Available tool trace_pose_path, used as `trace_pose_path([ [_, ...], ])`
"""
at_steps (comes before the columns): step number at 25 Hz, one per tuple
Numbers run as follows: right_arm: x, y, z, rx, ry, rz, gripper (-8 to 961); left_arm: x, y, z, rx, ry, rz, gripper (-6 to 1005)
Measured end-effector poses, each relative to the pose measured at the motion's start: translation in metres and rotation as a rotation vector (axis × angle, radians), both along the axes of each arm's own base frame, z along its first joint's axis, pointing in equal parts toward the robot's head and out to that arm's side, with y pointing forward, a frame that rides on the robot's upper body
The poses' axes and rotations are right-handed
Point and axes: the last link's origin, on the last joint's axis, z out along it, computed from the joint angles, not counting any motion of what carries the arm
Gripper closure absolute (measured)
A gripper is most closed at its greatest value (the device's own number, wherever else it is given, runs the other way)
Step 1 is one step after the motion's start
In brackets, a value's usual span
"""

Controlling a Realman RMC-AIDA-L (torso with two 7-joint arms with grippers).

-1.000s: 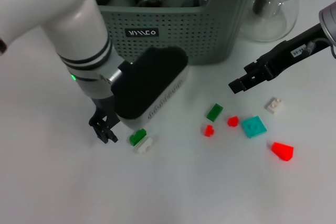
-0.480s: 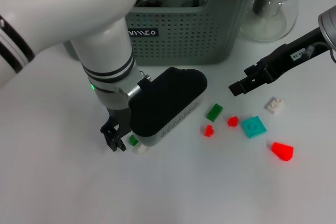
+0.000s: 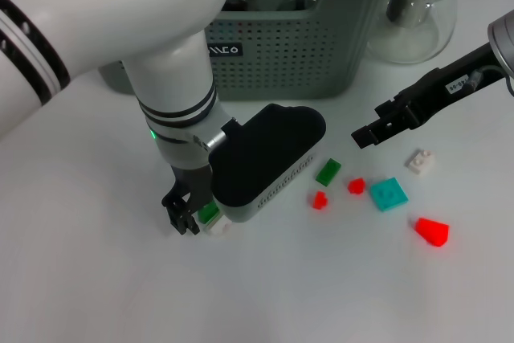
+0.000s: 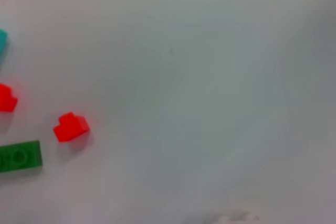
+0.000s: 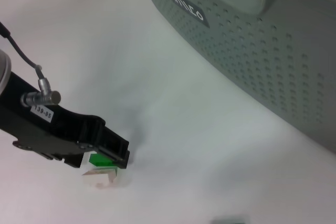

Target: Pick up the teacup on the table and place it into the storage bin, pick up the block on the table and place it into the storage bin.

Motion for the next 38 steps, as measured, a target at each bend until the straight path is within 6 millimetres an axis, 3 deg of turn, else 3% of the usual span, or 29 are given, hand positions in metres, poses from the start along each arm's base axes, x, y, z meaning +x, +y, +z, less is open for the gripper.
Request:
trace_pose_path([
  [6,0.000,0.000,0.000,-0.001,-0.001,0.000,138,-0.001,0.001,-0.003,0.004,0.000,-0.004,286],
  [12,0.000,0.000,0.001,0.002,-0.002,0.002,138,-0.005,0.003,-0.005,0.013,0.010,0.007,491],
  [17,0.000,0.001,0.003,0.003,-0.004,0.005,138,-0.001,0.004,0.001,0.029,0.002,0.034,599],
  [19,0.000,0.001,0.003,0.003,-0.005,0.005,138,0.002,0.007,0.009,0.051,-0.016,0.069,592],
  [23,0.000,0.001,0.004,0.003,-0.006,0.005,137,0.009,0.025,0.043,0.171,-0.162,0.225,577],
  [27,0.001,0.001,0.006,0.001,-0.008,0.004,137,0.009,0.047,0.104,0.309,-0.447,0.500,562],
  [28,0.001,0.001,0.007,0.002,-0.010,0.004,137,0.009,0.047,0.104,0.309,-0.447,0.500,558],
  [29,0.001,0.001,0.007,0.003,-0.010,0.005,137,0.015,0.054,0.138,0.349,-0.606,0.631,554],
  [32,0.000,0.002,0.008,0.003,-0.011,0.008,137,0.029,0.063,0.175,0.401,-0.792,0.747,543],
  [35,-0.001,0.002,0.007,0.000,-0.013,0.012,137,0.045,0.083,0.202,0.512,-0.924,0.832,532],
  [38,-0.002,0.002,0.007,-0.003,-0.016,0.016,137,0.053,0.113,0.203,0.702,-0.947,0.874,521],
])
